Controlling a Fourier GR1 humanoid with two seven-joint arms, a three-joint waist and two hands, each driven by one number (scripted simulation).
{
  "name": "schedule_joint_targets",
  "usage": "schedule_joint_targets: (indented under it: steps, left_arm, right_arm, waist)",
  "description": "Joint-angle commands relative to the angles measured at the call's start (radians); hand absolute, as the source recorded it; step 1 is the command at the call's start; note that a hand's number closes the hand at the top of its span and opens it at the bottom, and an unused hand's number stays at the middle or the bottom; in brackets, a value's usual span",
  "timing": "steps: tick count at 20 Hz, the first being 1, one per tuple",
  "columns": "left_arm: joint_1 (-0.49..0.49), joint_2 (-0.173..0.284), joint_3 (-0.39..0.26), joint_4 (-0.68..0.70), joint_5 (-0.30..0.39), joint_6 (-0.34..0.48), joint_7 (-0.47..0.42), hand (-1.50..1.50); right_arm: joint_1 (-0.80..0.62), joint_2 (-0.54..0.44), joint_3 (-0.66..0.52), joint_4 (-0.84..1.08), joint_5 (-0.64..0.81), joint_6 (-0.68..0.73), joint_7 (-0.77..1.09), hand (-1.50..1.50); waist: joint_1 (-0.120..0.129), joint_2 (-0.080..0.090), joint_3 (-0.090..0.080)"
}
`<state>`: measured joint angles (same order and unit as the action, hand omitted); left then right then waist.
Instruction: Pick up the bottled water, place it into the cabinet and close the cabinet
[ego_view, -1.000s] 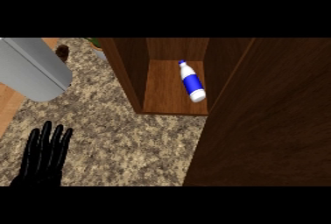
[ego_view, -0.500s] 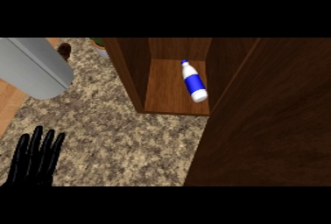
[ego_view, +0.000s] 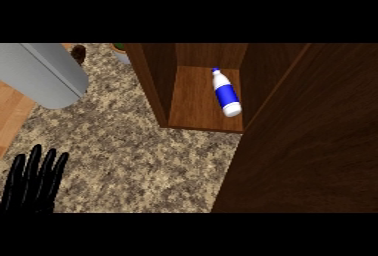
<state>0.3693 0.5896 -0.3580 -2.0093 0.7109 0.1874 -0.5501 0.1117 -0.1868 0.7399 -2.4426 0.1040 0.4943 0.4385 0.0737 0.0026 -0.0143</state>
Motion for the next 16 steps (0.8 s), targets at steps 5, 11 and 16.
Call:
schedule_joint_targets:
  steps: [5,11,16]
  left_arm:
    - [-0.004,0.014,0.027,-0.007,0.015,-0.022,-0.002,-1.5]
    - [0.007,0.032,0.026,-0.013,0.023,-0.062,-0.004,-1.5]
    - [-0.021,0.045,0.028,-0.021,0.02,-0.092,-0.004,-1.5]
  right_arm:
    - [-0.061,0.178,0.032,0.121,-0.008,-0.161,0.029,1.5]
    - [-0.038,0.178,0.036,0.171,-0.129,-0.125,0.043,1.5]
    - [0.021,0.16,0.073,0.248,-0.369,-0.046,0.103,1.5]
  waist:
    - [0.019,0.017,0.001]
    - [0.068,0.037,-0.001]
    - [0.107,0.06,-0.001]
